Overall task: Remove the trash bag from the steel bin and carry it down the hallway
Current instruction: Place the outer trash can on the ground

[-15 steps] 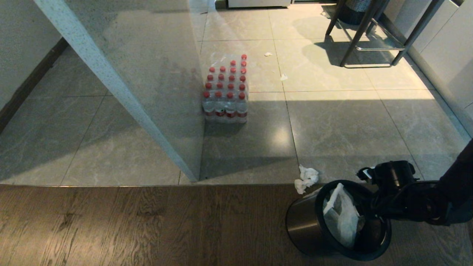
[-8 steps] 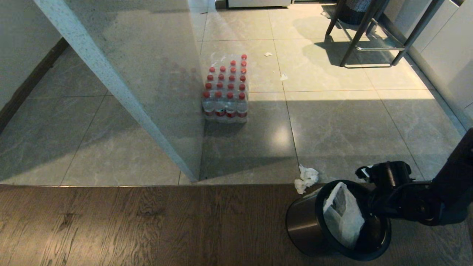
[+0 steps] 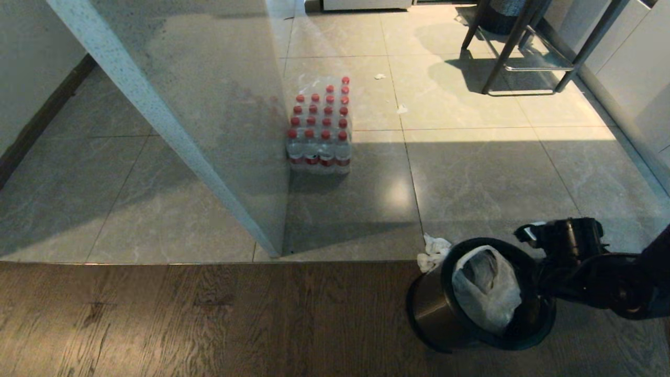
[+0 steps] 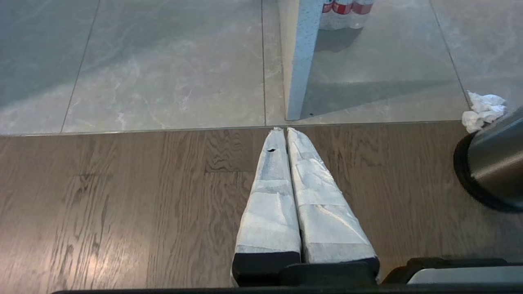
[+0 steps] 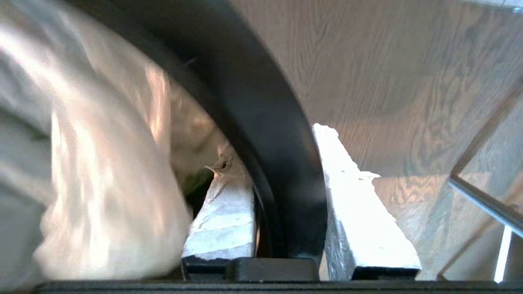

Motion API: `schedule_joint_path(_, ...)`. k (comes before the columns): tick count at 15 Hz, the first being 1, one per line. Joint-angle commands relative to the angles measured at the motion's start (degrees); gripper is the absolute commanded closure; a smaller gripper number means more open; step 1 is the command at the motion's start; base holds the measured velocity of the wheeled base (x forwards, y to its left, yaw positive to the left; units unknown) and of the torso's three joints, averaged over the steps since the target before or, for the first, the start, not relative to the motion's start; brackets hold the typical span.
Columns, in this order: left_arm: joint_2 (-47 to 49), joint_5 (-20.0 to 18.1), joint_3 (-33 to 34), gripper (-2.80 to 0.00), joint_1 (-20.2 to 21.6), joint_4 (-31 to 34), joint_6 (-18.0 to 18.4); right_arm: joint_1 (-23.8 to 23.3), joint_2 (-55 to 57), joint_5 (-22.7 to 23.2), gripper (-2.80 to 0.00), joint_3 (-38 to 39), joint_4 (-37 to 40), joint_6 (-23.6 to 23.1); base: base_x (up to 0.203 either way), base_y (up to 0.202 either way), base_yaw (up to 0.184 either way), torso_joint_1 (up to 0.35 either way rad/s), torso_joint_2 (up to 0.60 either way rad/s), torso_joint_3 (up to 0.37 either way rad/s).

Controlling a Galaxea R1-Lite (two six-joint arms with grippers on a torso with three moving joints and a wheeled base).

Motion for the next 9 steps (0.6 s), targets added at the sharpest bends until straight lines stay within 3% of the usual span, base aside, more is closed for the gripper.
schedule_joint_path(1, -0.02, 0.09, 0.0, 0.0, 0.02, -0.03, -0.06, 0.05, -7.71, -0.07, 0.0, 1.55, 0.3, -0.62, 0.0, 0.0, 0.0, 0.0, 0.0, 0.0)
schedule_joint_path(5, -0.02, 0.0, 0.0, 0.0, 0.02, -0.03, -0.06, 0.19, -19.33, 0.35, 0.0, 4.16, 2.93, -2.97, 0.0, 0.0, 0.0, 0.0, 0.0, 0.0)
schedule_joint_path(9, -0.02, 0.08, 0.0, 0.0, 0.02, -0.03, -0.06, 0.37, -34.15, 1.58, 0.0, 4.09, 14.15, -4.6, 0.0, 0.0, 0.0, 0.0, 0.0, 0.0)
